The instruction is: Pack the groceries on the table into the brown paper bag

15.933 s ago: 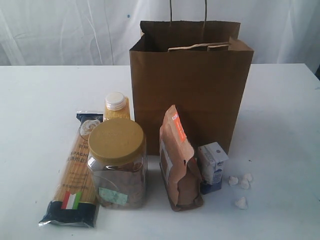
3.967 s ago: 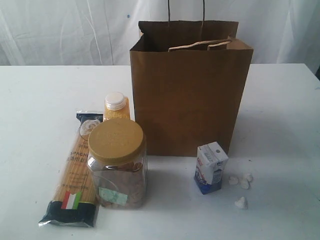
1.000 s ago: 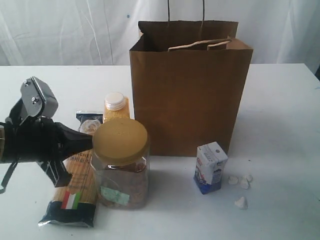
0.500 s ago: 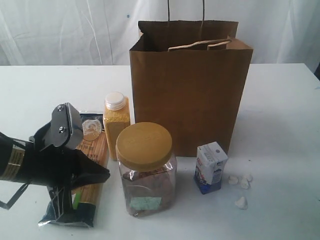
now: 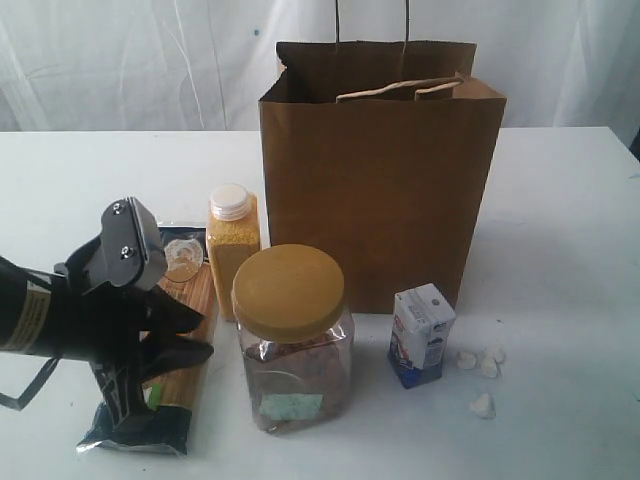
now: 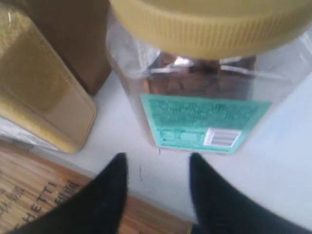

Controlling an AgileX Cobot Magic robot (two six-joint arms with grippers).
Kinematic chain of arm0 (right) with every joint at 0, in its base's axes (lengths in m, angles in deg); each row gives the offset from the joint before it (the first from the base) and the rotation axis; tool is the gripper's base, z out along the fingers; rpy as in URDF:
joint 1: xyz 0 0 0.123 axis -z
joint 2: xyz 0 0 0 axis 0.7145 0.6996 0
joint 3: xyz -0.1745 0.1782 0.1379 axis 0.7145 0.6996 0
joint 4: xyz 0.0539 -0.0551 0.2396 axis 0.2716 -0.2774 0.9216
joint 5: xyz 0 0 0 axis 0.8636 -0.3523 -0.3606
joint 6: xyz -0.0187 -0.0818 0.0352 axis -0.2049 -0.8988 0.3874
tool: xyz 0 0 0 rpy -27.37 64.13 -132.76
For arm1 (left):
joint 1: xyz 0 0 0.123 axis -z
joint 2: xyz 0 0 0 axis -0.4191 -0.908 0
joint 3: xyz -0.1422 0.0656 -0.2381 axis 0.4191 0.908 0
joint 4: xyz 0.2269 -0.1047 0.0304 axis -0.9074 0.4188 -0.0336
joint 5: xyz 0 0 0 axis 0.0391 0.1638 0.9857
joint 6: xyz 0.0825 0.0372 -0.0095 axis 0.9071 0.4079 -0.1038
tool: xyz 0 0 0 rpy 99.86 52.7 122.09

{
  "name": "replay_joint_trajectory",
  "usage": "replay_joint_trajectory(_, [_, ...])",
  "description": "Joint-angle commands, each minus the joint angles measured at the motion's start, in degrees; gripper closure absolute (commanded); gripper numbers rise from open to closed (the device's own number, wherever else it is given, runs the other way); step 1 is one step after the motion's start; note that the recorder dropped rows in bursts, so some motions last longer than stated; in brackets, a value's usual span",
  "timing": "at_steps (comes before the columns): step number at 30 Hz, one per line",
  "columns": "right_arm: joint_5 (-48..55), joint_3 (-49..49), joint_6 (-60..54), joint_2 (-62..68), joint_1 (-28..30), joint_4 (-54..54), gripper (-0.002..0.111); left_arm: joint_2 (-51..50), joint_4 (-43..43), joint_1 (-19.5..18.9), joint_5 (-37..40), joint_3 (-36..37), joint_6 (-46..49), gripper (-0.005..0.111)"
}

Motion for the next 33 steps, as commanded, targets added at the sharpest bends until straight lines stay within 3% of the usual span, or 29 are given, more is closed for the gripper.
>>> replay_joint_trajectory(1, [-0.2,0.1,-0.6,-0.1,0.3,-0.3,0.108,0.5,-0.6,0.2,5.0,1.7,-0.2,0.004])
replay_joint_trajectory(11, [-0.2,0.1,-0.6,-0.1,0.3,-0.2,0.108,0.4,2.0,0.2,-0.5,1.6,-0.3,0.002])
replay_joint_trajectory(18, [-0.2,0.1,0.8,-0.1,0.3,-0.2,0.108,0.4,6.9,0.2,-9.2,1.6,3.1,0.002])
replay_joint_trajectory(33, [-0.2,0.1,0.6,-0.1,0.3,-0.2,0.108,-6.9,14.6,0.2,-11.1,1.6,13.6,0.002])
